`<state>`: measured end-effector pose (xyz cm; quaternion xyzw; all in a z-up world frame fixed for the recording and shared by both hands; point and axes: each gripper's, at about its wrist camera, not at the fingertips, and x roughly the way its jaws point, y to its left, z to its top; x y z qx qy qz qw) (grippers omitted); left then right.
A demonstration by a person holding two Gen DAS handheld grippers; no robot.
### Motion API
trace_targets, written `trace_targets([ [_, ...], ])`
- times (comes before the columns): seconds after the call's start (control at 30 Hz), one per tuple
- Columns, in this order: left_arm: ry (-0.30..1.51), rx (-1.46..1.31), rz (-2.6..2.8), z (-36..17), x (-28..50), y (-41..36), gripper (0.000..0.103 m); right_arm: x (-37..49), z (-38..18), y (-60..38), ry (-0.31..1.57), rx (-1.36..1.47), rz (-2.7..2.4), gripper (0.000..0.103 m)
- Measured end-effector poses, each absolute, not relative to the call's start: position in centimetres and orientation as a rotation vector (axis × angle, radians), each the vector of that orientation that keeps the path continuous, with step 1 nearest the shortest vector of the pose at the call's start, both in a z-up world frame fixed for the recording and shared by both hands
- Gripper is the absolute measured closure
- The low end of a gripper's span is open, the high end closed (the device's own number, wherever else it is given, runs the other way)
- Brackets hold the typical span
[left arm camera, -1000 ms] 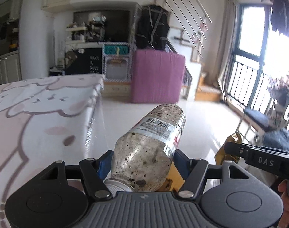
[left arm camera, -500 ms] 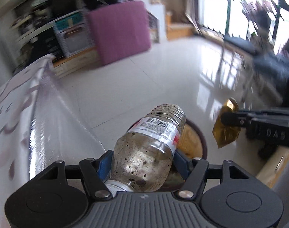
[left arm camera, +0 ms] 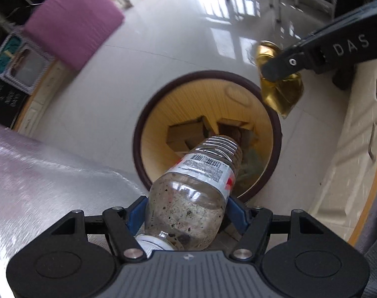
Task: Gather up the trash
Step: 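Carry the bottle and foil wrapper in both tools over the yellow wastebasket, then open both tools to drop the bottle and foil wrapper into the wastebasket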
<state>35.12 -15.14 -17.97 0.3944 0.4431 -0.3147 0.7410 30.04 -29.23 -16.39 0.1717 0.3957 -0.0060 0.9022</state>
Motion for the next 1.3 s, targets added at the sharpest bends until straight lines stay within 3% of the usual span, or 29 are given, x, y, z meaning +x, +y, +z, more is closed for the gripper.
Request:
trace_targets([
  [0.77, 1.161, 1.017, -0.839, -28.3, 40.2, -20.5, 0.033, 37.3, -21.7, -30.0, 1.01, 0.221, 0.005, 0.081],
  [1.3, 1.268, 0.832, -0.779, -30.6, 42.4, -21.3, 0.032, 38.8, -23.7, -29.5, 1.052, 0.168, -0.002, 0.08],
])
